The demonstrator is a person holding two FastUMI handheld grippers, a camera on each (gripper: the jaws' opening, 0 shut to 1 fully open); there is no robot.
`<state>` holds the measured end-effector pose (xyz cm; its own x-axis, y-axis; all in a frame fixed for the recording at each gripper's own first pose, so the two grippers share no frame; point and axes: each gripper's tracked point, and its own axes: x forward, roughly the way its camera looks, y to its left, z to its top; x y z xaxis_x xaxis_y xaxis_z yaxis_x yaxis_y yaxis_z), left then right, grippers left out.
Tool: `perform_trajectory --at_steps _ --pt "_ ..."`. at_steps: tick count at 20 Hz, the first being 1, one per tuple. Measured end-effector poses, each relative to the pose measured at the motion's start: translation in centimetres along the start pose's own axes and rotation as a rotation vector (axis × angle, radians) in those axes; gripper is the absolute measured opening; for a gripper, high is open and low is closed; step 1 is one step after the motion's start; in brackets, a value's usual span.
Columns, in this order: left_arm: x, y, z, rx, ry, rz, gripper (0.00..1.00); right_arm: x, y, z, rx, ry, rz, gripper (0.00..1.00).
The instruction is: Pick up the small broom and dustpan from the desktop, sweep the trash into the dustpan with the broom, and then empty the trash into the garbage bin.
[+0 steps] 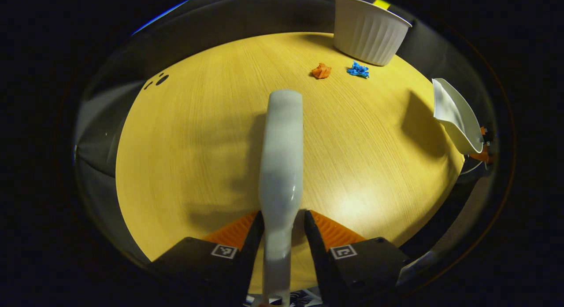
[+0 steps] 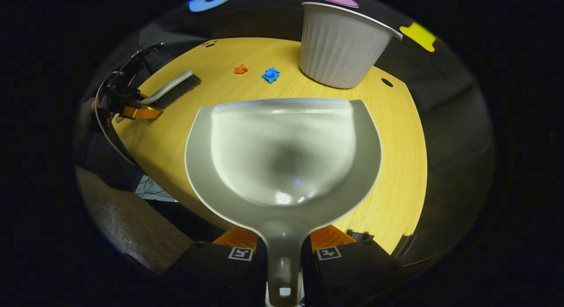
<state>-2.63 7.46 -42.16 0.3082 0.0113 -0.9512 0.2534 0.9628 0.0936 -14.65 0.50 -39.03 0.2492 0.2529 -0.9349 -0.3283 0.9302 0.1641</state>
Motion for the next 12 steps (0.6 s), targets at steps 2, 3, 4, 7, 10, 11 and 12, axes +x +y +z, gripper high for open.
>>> perform_trajectory --at_steps 2,3,4,7,10,11,12 --pt "0.4 0.1 0.5 -0.016 -0.005 0.014 0.41 0.0 0.0 0.3 -0.025 0.005 0.008 0.37" --pt "0.3 0.1 0.7 -0.022 0.004 0.016 0.32 0.0 0.2 0.4 -0.037 0.016 0.026 0.37" --pt "0.2 0.1 1.7 -0.020 -0.007 0.018 0.28 -0.1 0.4 0.6 -0.045 0.031 0.042 0.36" --pt "-0.4 1.4 6.2 0.017 -0.073 0.077 0.27 -0.2 0.5 1.3 -0.079 0.094 0.070 0.37" --pt "0.0 1.9 11.1 0.017 -0.109 0.099 0.26 0.0 0.0 1.9 -0.140 0.161 0.078 0.41" --pt "0.2 1.9 12.6 0.018 -0.120 0.099 0.26 0.3 -0.2 2.1 -0.158 0.183 0.081 0.37" --pt "0.3 1.9 14.2 0.029 -0.128 0.103 0.26 0.6 -0.4 2.2 -0.174 0.199 0.081 0.37"
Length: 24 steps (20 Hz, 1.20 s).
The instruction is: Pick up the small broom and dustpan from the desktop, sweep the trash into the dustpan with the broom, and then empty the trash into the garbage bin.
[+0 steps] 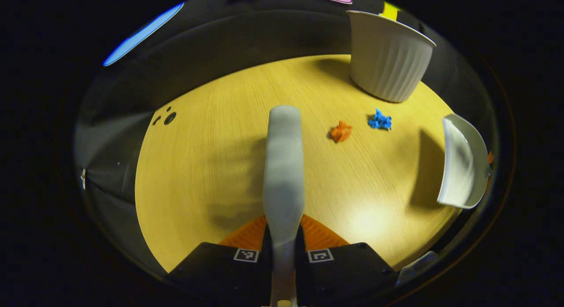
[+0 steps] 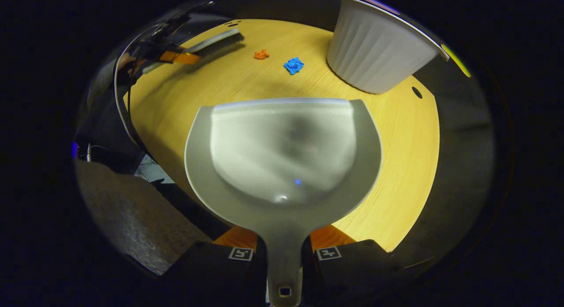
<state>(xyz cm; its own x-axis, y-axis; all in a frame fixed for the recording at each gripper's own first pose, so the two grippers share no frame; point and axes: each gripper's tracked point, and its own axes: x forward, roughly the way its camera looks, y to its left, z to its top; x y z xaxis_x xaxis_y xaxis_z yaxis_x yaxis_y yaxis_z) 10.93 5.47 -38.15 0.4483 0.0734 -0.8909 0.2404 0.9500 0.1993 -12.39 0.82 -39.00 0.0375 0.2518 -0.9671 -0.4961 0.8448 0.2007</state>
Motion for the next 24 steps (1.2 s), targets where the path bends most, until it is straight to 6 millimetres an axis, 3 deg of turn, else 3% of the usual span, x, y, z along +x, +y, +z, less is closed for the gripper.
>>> perform_trajectory --at_steps 1,2,6,12,16,20,24 --pt "0.4 0.2 1.2 0.023 -0.005 0.010 0.26 0.2 -0.3 0.2 -0.014 0.015 0.001 0.41" --pt "1.0 0.2 2.2 0.052 -0.009 0.017 0.24 0.6 -0.5 0.3 -0.024 0.027 0.004 0.37" --pt "3.4 -1.4 4.7 0.137 0.014 -0.001 0.25 1.4 -1.4 1.1 -0.032 0.039 0.006 0.37" --pt "6.9 -4.3 5.6 0.207 0.057 -0.023 0.26 2.8 -2.4 1.8 -0.044 0.058 0.027 0.37" --pt "6.7 -6.7 6.5 0.269 0.051 -0.072 0.26 3.2 -3.0 2.1 -0.045 0.058 0.032 0.37" --pt "6.1 -12.7 6.6 0.339 0.049 -0.212 0.26 3.5 -3.5 2.1 -0.068 0.045 0.032 0.37" --pt "5.0 -17.1 5.7 0.391 0.078 -0.360 0.26 3.8 -3.9 1.7 -0.081 0.046 0.030 0.37"
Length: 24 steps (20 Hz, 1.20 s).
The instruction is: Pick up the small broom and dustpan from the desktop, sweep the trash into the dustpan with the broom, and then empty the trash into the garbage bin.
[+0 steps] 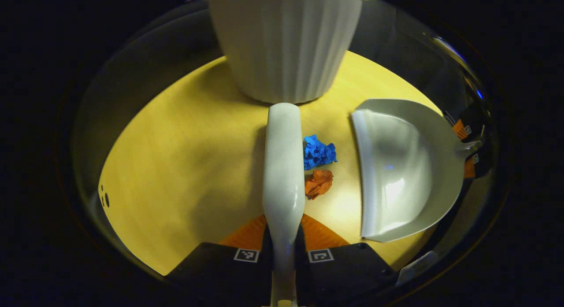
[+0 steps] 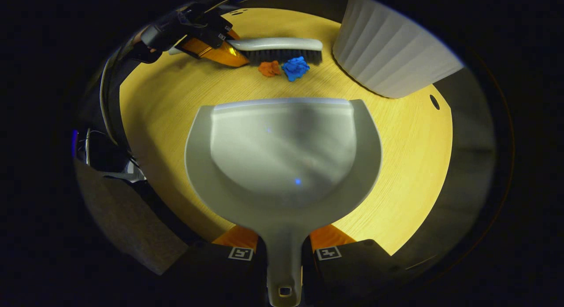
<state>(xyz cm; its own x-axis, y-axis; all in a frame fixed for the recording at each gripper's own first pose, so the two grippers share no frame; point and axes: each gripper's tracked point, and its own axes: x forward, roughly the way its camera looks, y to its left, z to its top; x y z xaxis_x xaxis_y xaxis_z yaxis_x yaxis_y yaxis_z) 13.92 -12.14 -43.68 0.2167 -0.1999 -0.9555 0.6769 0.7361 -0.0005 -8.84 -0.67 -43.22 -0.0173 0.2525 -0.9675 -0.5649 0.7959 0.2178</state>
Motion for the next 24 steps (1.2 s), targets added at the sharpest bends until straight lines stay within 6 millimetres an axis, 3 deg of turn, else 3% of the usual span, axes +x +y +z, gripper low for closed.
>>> perform_trajectory --at_steps 7,15,17,19,20,22,24 --pt "-0.3 -4.8 1.1 -0.020 0.021 -0.149 0.26 0.7 0.0 -0.4 0.063 -0.019 0.032 0.37" --pt "-2.2 -9.5 -0.4 -0.121 0.043 -0.292 0.25 1.1 0.4 -0.6 0.081 -0.079 0.014 0.32" --pt "-3.5 -9.6 -1.5 -0.134 0.027 -0.275 0.26 1.0 0.7 -0.9 0.074 -0.101 -0.003 0.37" --pt "-5.2 -9.5 -1.6 -0.156 -0.027 -0.241 0.24 1.0 1.2 -1.2 0.079 -0.116 -0.014 0.32" --pt "-6.1 -8.9 -1.6 -0.171 -0.056 -0.219 0.26 1.0 1.4 -1.2 0.091 -0.121 -0.013 0.37" --pt "-7.5 -7.2 -1.6 -0.215 -0.105 -0.133 0.26 0.4 1.7 -1.1 0.124 -0.134 -0.016 0.37" --pt "-8.5 -5.5 -2.9 -0.280 -0.135 -0.021 0.26 -0.9 2.1 -1.2 0.174 -0.140 -0.018 0.37"
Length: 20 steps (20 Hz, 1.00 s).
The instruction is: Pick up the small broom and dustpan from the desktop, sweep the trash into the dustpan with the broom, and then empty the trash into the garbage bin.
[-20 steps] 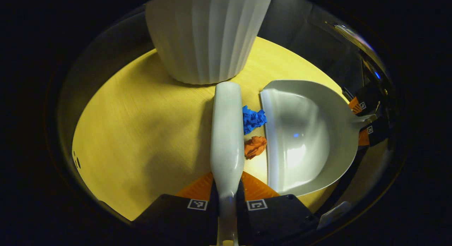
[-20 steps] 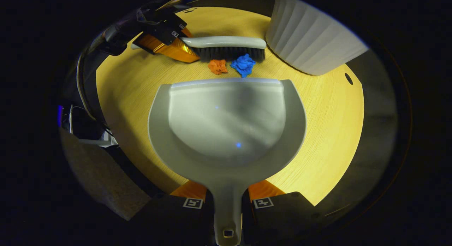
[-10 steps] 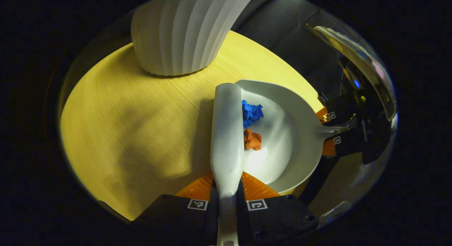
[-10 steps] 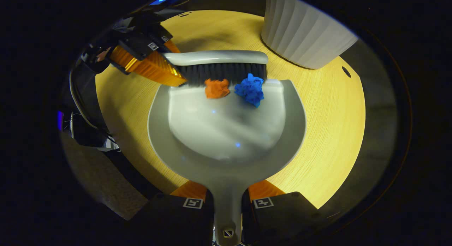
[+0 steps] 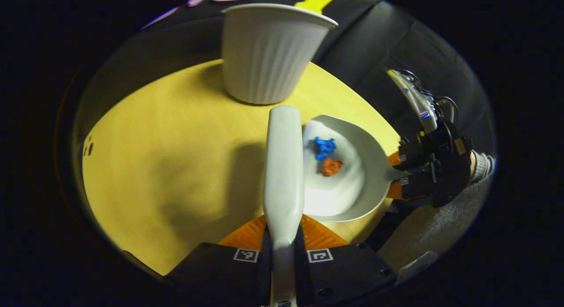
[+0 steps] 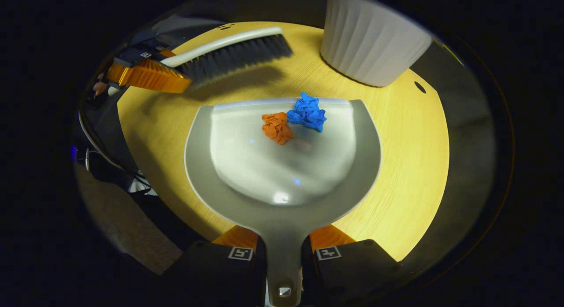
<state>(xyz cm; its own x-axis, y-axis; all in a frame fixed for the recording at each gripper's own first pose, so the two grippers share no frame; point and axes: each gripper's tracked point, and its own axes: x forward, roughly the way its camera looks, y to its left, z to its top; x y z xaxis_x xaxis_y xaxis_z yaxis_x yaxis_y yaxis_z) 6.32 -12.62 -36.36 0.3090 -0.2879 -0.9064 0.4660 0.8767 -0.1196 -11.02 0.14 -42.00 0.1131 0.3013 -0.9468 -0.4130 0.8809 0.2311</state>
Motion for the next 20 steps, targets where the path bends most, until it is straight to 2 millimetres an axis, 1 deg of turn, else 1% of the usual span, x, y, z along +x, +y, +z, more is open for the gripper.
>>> perform_trajectory --at_steps 2,3,4,6,8,9,10,11,12,13,14,16,17,18,20 --pt "-1.8 2.0 -1.2 -0.066 -0.026 0.089 0.25 -1.7 -0.2 0.1 0.049 -0.002 -0.014 0.37" --pt "-2.3 3.0 -1.7 -0.091 -0.033 0.119 0.26 -2.7 -0.4 0.3 0.065 -0.010 -0.025 0.36" --pt "-2.9 3.9 -2.8 -0.106 -0.033 0.145 0.26 -3.8 -0.6 0.6 0.079 -0.017 -0.037 0.36" --pt "-3.8 5.1 -4.5 -0.124 -0.024 0.179 0.25 -6.1 -1.1 1.3 0.107 -0.026 -0.065 0.37" --pt "-4.3 5.8 -6.1 -0.141 -0.006 0.186 0.26 -8.3 -1.9 2.2 0.130 -0.039 -0.098 0.37" --pt "-4.5 6.2 -7.0 -0.150 0.003 0.190 0.26 -9.6 -1.7 2.4 0.136 -0.047 -0.117 0.37" --pt "-4.6 6.6 -7.6 -0.157 0.008 0.197 0.25 -11.0 -1.9 3.0 0.144 -0.056 -0.133 0.37" --pt "-4.7 7.0 -8.6 -0.169 0.015 0.200 0.27 -12.8 -2.2 3.9 0.166 -0.068 -0.138 0.37" --pt "-4.8 7.1 -9.2 -0.181 0.018 0.194 0.26 -13.8 -2.1 4.7 0.185 -0.077 -0.133 0.36" --pt "-5.0 7.4 -10.0 -0.194 0.018 0.186 0.25 -14.9 -1.9 5.1 0.201 -0.085 -0.131 0.37" --pt "-5.2 7.7 -10.5 -0.203 0.014 0.182 0.25 -16.0 -2.0 5.6 0.211 -0.094 -0.132 0.36" --pt "-5.4 8.2 -11.8 -0.209 0.013 0.176 0.26 -18.5 -2.5 7.3 0.225 -0.120 -0.136 0.36" --pt "-5.6 8.3 -12.2 -0.209 0.010 0.175 0.25 -19.6 -2.9 8.1 0.232 -0.136 -0.130 0.32" --pt "-5.9 8.5 -12.6 -0.210 0.008 0.172 0.26 -20.8 -3.6 9.1 0.241 -0.150 -0.130 0.36" --pt "-6.0 8.6 -13.0 -0.208 0.003 0.165 0.25 -23.2 -6.3 11.1 0.248 -0.177 -0.176 0.37"
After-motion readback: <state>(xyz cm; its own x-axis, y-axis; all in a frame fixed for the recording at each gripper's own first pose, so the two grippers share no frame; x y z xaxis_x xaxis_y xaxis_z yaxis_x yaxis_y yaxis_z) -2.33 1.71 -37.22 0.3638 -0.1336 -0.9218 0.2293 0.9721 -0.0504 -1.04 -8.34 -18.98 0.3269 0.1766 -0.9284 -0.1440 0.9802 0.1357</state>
